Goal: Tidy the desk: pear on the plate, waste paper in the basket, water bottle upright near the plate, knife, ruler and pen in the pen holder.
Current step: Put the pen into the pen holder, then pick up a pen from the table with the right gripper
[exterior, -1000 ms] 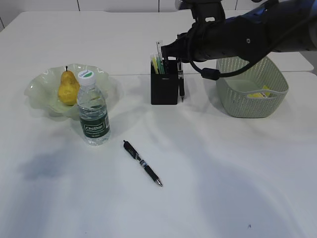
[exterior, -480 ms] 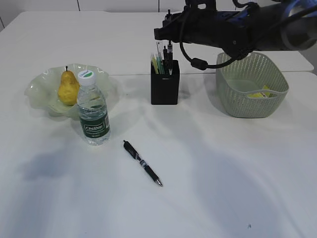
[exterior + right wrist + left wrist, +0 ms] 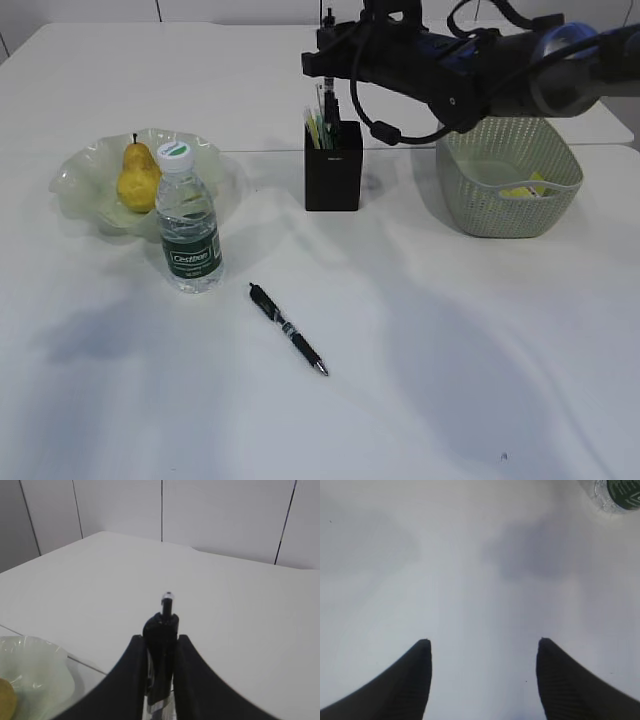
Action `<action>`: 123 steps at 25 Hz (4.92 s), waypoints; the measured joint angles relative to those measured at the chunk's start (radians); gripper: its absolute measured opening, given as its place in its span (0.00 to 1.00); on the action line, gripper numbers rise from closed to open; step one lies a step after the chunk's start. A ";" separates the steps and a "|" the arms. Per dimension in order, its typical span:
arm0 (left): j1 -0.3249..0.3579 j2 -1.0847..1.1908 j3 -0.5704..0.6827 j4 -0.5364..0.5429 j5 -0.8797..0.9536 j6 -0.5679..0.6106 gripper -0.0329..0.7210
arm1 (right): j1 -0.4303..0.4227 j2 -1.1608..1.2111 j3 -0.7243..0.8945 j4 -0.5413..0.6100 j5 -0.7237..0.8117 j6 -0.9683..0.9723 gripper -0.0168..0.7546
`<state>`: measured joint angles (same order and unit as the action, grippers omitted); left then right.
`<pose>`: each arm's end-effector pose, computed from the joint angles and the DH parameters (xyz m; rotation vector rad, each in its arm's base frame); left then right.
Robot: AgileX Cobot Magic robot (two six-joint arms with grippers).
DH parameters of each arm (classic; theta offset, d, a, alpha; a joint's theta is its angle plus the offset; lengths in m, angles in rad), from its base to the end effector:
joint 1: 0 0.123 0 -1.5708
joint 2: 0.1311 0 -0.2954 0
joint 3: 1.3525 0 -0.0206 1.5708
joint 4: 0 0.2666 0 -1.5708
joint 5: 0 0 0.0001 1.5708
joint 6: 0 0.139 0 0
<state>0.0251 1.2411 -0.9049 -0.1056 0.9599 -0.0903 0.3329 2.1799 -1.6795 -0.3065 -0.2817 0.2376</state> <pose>0.2547 -0.0056 0.2374 -0.2224 2.7705 -0.1522 0.5526 0.2034 0.2329 -0.3952 1.6761 0.2760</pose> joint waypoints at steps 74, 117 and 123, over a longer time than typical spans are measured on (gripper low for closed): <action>0.000 0.000 0.000 0.003 0.009 0.000 0.66 | 0.174 -0.274 -0.018 0.462 1.379 -0.411 0.46; 0.000 0.000 0.000 0.003 -0.008 0.000 0.66 | 0.301 0.134 -0.228 0.422 1.481 -0.294 0.42; 0.000 0.000 0.000 0.003 -0.014 0.000 0.66 | 0.301 0.178 -0.282 0.422 1.479 -0.282 0.42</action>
<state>0.0251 1.2411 -0.9049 -0.1029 0.9464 -0.0903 0.6336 2.3576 -1.9611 0.1154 1.1968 -0.0448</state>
